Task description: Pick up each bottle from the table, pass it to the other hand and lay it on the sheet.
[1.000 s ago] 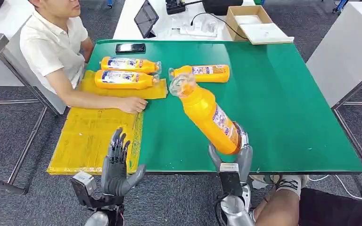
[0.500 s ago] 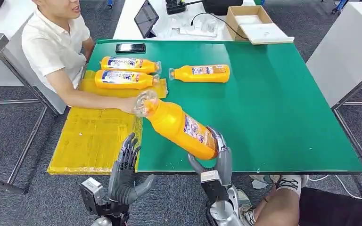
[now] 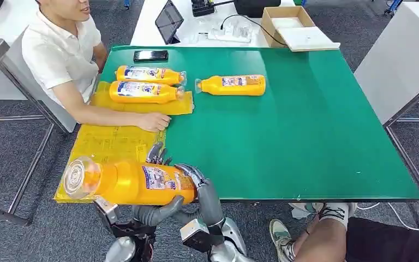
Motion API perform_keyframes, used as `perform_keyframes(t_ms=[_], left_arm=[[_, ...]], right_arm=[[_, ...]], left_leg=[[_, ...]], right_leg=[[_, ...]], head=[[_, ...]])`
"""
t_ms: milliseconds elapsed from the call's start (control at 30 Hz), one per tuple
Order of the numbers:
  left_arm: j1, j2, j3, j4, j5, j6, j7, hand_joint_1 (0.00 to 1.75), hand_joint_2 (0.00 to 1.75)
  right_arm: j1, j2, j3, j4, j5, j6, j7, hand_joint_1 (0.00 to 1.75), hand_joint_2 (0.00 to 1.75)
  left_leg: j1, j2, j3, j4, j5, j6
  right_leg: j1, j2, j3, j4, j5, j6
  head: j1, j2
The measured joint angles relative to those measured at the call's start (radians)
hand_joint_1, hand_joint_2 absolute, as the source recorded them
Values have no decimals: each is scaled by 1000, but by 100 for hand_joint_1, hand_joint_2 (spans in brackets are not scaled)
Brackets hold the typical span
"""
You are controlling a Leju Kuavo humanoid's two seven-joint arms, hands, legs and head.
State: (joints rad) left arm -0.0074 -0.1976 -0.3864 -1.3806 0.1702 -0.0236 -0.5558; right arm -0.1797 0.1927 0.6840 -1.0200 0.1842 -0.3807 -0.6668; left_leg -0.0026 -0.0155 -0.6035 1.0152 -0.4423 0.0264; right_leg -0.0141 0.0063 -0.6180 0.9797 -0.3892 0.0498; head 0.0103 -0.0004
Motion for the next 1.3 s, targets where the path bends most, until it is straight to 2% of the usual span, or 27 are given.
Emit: perform_keyframes(t_ms=[233,267,300,367,400,433,500,567,600,633,900,933,1167,1300], left_arm=[[1,-6,12,2,53,-1,-13,0,175],[1,-6,13,2,55,0,-16,7,175],[1,-6,13,2,55,2,-24,54,175],[4,-7,15,-2,54,11,-41,54,175],[8,-8,18,-7,52,19,-48,133,175],[11,-9,20,-9,51,24,-52,159,175],[16,-10,23,-15,51,29,-57,175,175],[19,-10,27,-15,51,33,-59,175,175],[21,-10,27,-16,51,34,-59,175,175],[22,-10,29,-16,51,35,-59,175,175],[27,-10,43,-37,69,35,-58,175,175],[28,-10,44,-40,69,35,-56,175,175],[46,-8,64,-48,149,-10,16,175,175],[51,-5,71,-64,57,50,19,175,175]], right_arm=[[-31,6,48,42,-45,3,0,175,175],[-33,6,50,45,-49,3,0,175,175],[-36,6,53,49,-53,3,0,175,175],[-39,7,57,60,-59,3,0,175,175],[-40,8,58,64,-59,3,0,175,175],[-42,10,59,67,-60,3,0,175,175],[-43,13,62,74,-61,3,0,175,175],[-43,16,64,80,-62,3,0,175,175],[-43,16,65,82,-62,3,0,112,175],[-43,17,65,86,-62,3,0,3,175],[-24,23,74,124,-49,3,0,0,175],[-20,24,74,128,-48,3,0,0,0],[-12,24,74,151,-36,-4,0,0,0],[-12,22,69,158,-34,-22,0,0,0]], left_leg=[[0,0,0,0,0,0],[0,0,0,0,0,0],[0,0,0,0,0,0],[0,1,0,0,0,0],[0,1,0,0,0,0],[0,1,0,0,0,0],[0,1,0,0,0,0],[0,1,0,0,0,0],[0,1,0,0,0,0],[0,1,0,0,0,0],[0,1,0,0,0,0],[0,1,0,0,0,0],[0,2,0,0,0,0],[0,1,0,0,0,0]], right_leg=[[0,0,-1,0,0,0],[0,0,-1,0,0,0],[0,0,-1,0,0,0],[0,0,-1,0,0,0],[0,0,-1,0,0,0],[0,0,-1,0,0,0],[0,0,-1,0,0,0],[0,0,-1,0,0,0],[0,0,-2,0,0,0],[0,0,-2,0,0,0],[0,0,-2,0,0,0],[0,0,-2,0,0,0],[0,0,-2,0,0,0],[0,0,-2,0,0,0]], head=[[0,0],[0,0],[0,0],[0,0],[0,0],[0,0],[0,0],[0,0],[0,0],[0,0],[0,0],[0,0],[0,0],[0,0]])
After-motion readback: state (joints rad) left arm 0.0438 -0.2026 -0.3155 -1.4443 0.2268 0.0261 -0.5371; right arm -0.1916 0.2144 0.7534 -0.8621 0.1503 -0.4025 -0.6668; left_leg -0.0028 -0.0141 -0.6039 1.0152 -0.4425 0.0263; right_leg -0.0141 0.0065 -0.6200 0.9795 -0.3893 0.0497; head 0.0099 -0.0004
